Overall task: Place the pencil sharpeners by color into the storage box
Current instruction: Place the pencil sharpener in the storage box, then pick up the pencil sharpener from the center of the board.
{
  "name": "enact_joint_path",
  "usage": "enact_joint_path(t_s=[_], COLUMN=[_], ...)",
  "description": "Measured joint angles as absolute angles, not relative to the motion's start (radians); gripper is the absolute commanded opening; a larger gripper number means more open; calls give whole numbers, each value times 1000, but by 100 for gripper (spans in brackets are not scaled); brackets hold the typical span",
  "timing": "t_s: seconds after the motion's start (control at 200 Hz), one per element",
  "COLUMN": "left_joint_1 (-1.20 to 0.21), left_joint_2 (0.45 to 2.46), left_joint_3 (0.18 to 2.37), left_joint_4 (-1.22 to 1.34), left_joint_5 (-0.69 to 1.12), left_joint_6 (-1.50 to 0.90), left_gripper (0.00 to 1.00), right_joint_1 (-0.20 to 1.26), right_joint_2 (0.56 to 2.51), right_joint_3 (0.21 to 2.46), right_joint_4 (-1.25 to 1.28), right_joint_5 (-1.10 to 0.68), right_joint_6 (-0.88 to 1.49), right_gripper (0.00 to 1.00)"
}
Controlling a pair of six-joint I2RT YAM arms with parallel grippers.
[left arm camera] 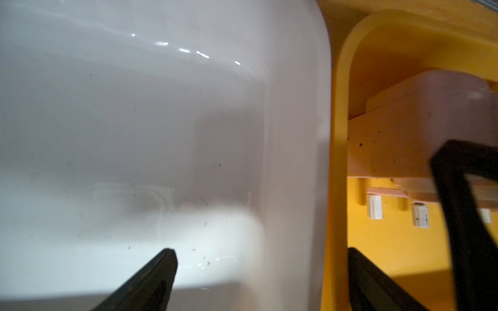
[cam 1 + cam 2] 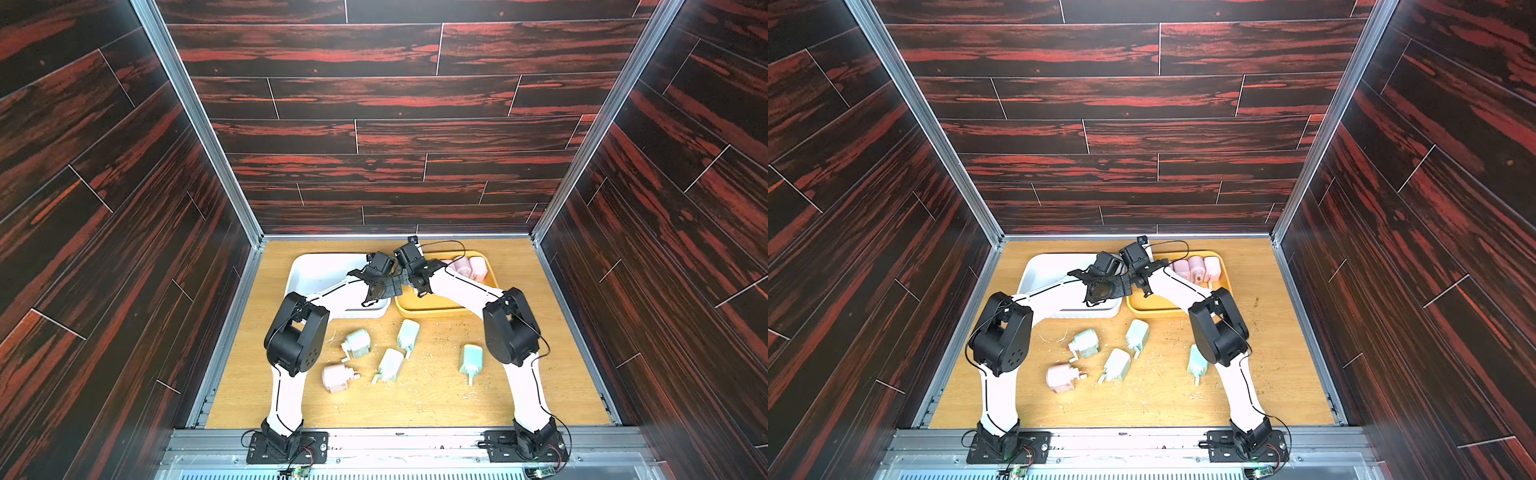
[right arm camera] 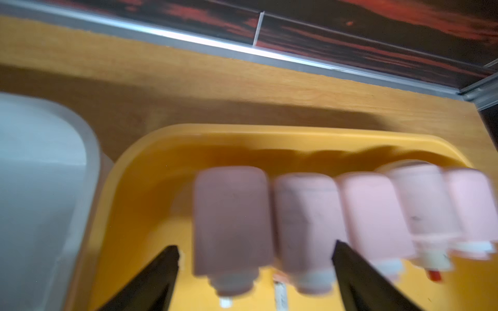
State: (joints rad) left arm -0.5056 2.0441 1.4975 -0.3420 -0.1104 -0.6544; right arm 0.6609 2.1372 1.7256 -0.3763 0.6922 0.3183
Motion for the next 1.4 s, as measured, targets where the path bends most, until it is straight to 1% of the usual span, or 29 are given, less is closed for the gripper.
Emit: enact_joint_path(t_s=[0.356, 0.541, 0.726, 0.862, 1.097, 1.258, 1.403], left_joint_1=[-493, -487, -484, -484, -471, -469, -469], left_joint_2=[2088, 2091, 2059, 1986, 1794, 1650, 1476], left_joint_3=[1565, 1576, 1547, 1494, 1402, 1322, 1187], left_joint_4=[-384, -400, -410, -431, -443, -466, -495], left_joint_5=[-170, -152, -130, -125, -131, -149, -202], left_joint_6=[-615, -591, -568, -561, -556, -557, -586], left_gripper=[100, 100, 100, 100, 100, 100, 100], right_joint_1=[666, 666, 666, 666, 666, 666, 666], right_joint_2=[1737, 1594, 1471, 1398, 1311, 1266, 1224], right_joint_3=[1346, 1184, 994, 894, 789, 741, 708], right_joint_4=[-159, -61, 90, 181, 320, 361, 361], right_joint_5=[697, 698, 666, 620, 552, 481, 429], right_joint_6=[356, 353, 302, 278, 233, 198, 194], right_gripper=[98, 98, 98, 98, 98, 98, 98])
